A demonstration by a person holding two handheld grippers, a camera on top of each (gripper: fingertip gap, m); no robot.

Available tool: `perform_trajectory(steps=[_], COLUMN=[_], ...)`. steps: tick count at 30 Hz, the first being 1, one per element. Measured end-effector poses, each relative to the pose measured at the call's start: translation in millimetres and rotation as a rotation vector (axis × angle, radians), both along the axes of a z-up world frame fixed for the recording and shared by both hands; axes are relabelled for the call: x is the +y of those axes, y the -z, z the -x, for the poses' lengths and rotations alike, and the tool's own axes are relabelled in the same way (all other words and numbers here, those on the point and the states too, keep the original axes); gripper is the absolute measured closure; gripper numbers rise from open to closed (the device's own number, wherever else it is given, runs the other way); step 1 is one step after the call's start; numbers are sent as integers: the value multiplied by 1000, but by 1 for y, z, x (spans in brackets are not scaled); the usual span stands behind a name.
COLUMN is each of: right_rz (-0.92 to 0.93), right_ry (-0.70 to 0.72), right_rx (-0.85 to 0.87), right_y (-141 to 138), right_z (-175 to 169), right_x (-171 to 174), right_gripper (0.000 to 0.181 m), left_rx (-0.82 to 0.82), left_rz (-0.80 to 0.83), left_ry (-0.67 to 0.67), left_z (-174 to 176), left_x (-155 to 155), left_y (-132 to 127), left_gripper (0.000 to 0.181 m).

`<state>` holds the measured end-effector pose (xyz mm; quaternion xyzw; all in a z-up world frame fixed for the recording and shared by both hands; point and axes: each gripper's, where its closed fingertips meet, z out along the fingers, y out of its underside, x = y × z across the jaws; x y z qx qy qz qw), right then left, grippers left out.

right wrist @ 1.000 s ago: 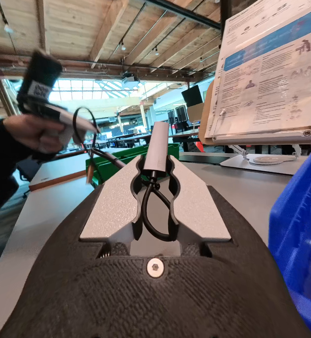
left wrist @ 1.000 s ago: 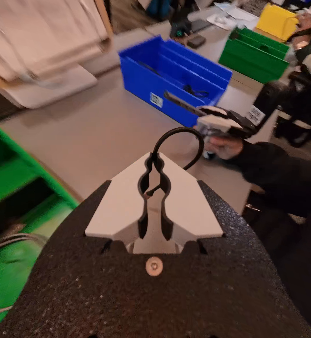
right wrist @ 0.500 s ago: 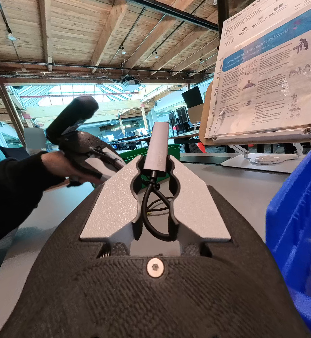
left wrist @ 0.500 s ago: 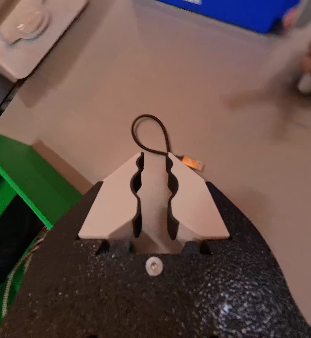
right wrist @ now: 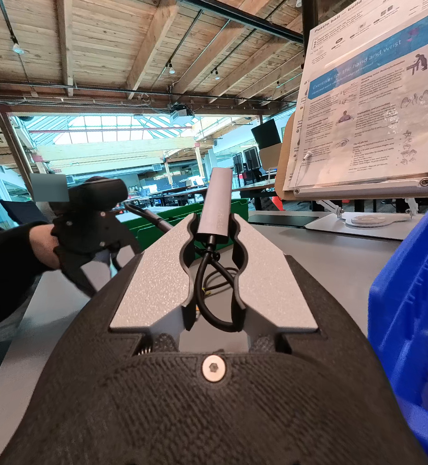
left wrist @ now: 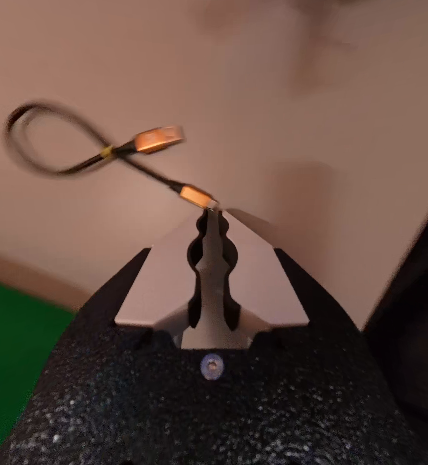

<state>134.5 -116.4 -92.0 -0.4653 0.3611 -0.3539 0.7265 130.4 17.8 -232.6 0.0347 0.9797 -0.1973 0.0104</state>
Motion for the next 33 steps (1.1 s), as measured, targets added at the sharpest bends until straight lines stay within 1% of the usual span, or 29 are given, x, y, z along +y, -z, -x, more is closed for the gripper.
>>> perform_trajectory(steps=[1,2,3,4,7,8,9,10,12,14,16,18,20,21,23,24,26,28,31,33], right_rz=[-2,-4,-6,-8,-10,-9,-6,-4,-6,-7,-12,-9,-2,2,16,19,21,25,31,35], right_ry=[3,4,7,9,10,10,10,12,18,36,42,53,47,47,47,48,54,71,106,122], right_rx=[-2,-4,-6,-7,-6,-5,-6,-6,-8,-13,-16,-17,-17,-16,-17,-16,-17,-18,-19,-20], right_y=[0,0,-1,-1,-1,-1,-1,-1,-1,-1,-2,-2,-2,-2,-1,-1,-1,-1,-1,-1], right_z=[0,0,0,0,0,0,0,0,0,0,0,0,0,0,0,0,0,0,-1,-1], right_x=[0,-1,-1,-2,-2,-2,-2,-2,-3,-6,-8,-10,-8,-8,-6,-6,-6,-9,-13,-16], right_gripper=[158,158,158,158,158,158,158,158,158,158,158,158,157,158,158,158,158,158,158,157], left_rx=[86,142,156,132,-74,-143,-205,-249,-295,-299,-271,-244,-178,-145,-87,-40,67,120,89,50], left_rz=[35,88,129,167,322,344,344,319,248,224,235,261,278,297,330,338,350,372,373,353], left_ry=[54,100,133,163,282,339,388,428,482,529,563,567,570,563,517,466,356,244,42,-149], left_z=[19,34,42,44,29,25,19,13,1,-7,-12,-17,-15,-13,-14,-15,-15,-16,-22,-29], left_x=[-8,-17,-24,-29,-45,-46,-47,-48,-50,-59,-70,-83,-89,-92,-96,-97,-96,-96,-92,-84], left_y=[2,0,-2,-5,-30,-37,-42,-43,-37,-29,-20,-11,-3,-2,-1,0,1,1,1,1], left_gripper=[174,173,172,172,171,169,162,157,154,151,150,151,156,162,164,167,167,168,168,168])
